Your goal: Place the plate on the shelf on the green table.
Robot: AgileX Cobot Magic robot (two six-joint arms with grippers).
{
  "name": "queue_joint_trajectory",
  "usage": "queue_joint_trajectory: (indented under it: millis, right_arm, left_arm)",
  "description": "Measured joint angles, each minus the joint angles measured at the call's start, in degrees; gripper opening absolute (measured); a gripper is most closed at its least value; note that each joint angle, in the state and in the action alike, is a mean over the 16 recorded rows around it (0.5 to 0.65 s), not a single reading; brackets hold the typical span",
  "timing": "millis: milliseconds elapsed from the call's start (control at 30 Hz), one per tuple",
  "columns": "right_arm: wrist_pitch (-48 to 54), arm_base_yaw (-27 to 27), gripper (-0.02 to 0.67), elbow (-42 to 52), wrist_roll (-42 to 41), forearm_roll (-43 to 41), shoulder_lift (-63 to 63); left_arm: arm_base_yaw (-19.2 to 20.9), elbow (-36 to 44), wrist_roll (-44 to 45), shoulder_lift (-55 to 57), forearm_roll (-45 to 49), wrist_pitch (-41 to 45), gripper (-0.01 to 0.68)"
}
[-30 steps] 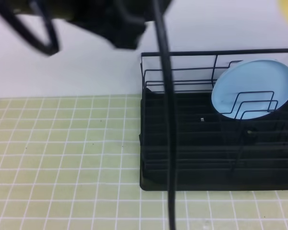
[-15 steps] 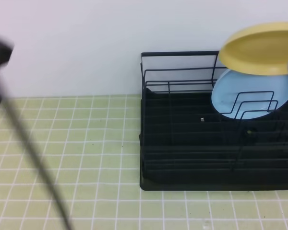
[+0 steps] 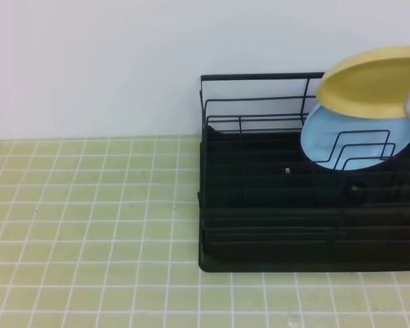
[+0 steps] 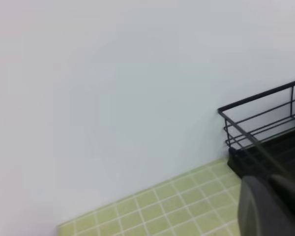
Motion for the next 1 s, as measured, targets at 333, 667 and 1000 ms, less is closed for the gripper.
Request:
queue_joint_trajectory:
  millis: [333,667,1000]
  right_arm:
    - [1.61,0.02,-0.004,2.14,-2.33,0.0,2.21]
    - [3.33,0.02,-0.004,2.09,-5.2,0.0,5.45]
    - [3.69,0.02,-0.004,1.54,-6.03,0.0,9.0]
  left_arm:
    - [0.0,5.04,-2.84,-2.64,4.3,-3.13,-0.002]
    - [0.0,6.79,-3.63,-2.64,5.02,-4.94,-0.002]
    - [0.0,6.94,-3.96,-2.64,5.04,-4.32,-0.002]
